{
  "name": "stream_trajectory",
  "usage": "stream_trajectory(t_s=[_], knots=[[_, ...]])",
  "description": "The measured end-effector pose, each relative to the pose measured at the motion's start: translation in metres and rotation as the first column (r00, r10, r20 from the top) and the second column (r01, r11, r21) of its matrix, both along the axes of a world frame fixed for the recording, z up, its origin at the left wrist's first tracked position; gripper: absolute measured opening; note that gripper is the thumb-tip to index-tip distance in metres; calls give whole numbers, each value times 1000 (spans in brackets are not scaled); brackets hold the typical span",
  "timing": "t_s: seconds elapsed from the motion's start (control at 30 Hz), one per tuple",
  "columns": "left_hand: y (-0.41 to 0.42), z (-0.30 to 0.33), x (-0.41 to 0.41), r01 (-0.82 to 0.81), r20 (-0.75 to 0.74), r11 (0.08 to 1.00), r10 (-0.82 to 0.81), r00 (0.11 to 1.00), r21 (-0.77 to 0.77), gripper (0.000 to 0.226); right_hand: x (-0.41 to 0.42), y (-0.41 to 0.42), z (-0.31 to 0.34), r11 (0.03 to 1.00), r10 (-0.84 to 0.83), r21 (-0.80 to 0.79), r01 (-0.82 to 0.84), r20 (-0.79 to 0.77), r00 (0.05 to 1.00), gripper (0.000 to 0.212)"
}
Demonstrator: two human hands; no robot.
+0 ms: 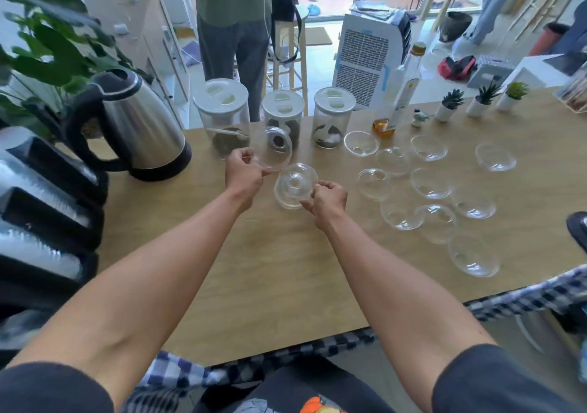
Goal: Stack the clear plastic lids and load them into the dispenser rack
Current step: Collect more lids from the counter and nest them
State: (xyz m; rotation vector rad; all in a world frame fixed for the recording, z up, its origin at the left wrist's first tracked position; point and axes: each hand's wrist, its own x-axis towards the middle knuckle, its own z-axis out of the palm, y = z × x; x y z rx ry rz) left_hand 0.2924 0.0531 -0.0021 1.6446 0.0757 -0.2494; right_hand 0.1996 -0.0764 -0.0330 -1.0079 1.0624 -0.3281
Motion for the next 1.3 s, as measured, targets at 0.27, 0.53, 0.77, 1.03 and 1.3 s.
stream_trajectory(t_s=[0.27, 0.53, 0.77, 1.03, 1.3], knots=[[9, -19, -21, 67, -303, 995, -89, 949, -80, 27, 4, 5, -16, 996, 8, -84, -20, -143, 990, 15], [-3, -39, -22, 194, -389, 981, -175, 904, 11, 32, 3, -13, -26, 977, -4, -210, -43, -219, 976, 13], [-9, -47, -24, 143, -367, 977, -77, 927, 158, 31, 13, -22, -38, 931, 105, -311, -192, -275, 956, 15], [-12, -72, -8, 110, -212, 949, -47, 976, 295, 18, 25, -24, -30, 860, 295, -332, -388, -298, 908, 30], [-12, -76, -13, 6, -258, 981, 46, 965, 196, 28, 15, -24, -21, 861, 426, -259, -438, -106, 899, 20]])
